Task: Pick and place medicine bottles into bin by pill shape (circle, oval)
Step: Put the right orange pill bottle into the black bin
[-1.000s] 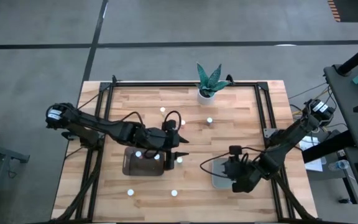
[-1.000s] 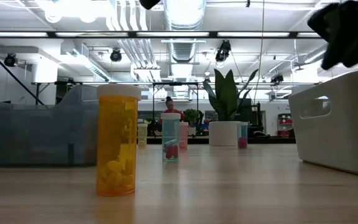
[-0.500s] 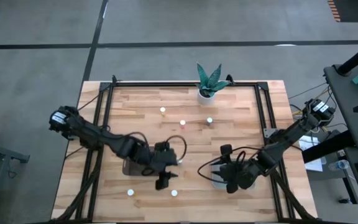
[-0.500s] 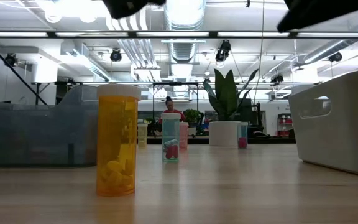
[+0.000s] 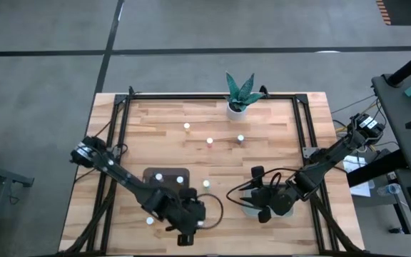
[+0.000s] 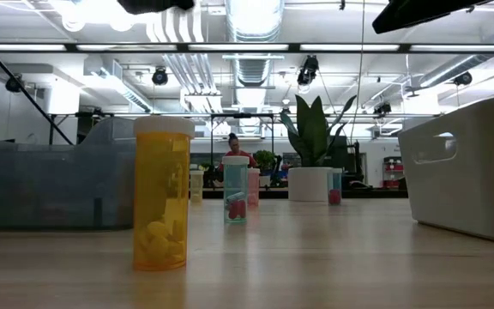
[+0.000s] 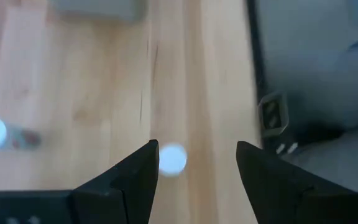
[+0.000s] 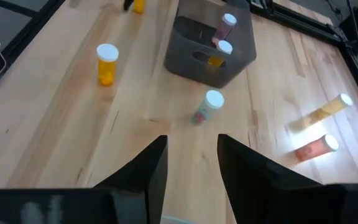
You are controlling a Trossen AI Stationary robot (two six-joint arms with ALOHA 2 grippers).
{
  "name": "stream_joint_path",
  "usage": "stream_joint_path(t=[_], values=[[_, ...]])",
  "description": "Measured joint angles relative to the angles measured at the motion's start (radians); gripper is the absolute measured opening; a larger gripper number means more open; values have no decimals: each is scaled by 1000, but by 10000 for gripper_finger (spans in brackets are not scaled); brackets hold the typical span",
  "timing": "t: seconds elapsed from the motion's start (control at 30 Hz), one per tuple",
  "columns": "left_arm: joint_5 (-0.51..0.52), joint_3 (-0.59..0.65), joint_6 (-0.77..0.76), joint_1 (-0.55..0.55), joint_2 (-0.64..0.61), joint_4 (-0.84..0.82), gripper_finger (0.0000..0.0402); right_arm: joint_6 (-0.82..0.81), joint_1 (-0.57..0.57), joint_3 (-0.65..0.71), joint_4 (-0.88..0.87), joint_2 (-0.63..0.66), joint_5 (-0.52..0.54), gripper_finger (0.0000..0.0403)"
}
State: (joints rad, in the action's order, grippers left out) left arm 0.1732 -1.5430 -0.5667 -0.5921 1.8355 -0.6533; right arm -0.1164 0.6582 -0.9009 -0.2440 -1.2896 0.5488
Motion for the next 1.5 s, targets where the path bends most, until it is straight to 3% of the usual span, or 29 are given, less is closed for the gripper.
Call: stream_joint_path(t=[0.33,0.77,1.5], values=[[155,-81,-4,-74,111,-130,198,-84,0,0,8,0,0,132],[207,-48,5,-84,110,-29,198,-146,0,1,19,-2,0,132],[259,125,31,-83,109,205,198,-153,0,5,18,-2,1,132]])
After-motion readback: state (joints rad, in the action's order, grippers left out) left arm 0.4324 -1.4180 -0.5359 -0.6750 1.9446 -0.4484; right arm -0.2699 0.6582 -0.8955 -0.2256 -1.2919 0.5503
